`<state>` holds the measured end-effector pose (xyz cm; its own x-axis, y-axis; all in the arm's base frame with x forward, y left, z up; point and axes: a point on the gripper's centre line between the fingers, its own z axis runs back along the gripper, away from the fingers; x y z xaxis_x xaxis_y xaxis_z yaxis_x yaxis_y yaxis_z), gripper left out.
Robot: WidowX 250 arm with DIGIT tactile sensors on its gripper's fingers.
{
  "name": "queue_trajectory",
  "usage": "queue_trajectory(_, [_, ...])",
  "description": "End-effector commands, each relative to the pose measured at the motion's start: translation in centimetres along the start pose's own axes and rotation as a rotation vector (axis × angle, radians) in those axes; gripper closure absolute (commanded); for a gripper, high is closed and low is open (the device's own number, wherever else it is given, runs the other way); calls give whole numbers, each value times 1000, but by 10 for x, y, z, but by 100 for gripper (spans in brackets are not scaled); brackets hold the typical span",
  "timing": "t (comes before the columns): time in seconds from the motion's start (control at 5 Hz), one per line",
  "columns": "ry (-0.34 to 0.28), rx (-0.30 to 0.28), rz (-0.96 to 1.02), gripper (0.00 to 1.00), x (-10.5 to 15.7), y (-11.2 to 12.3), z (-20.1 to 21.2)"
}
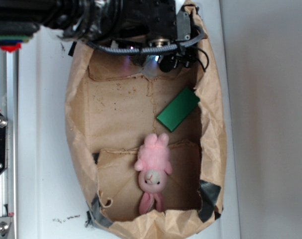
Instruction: Grab the rock.
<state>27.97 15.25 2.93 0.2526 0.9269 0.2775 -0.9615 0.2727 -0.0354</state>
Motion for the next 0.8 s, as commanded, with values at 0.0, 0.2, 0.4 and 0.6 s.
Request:
queue_trajectory(0.0, [-44,-287,-250,100,19,13,66])
queue_trajectory(0.2, [-49,-356,-375,100,17,14,89])
queue_trajectory(0.4, [-21,-402,-482,100,9,8,121])
queue_trajectory(0.6, [-17,-439,-570,100,-6,3,155])
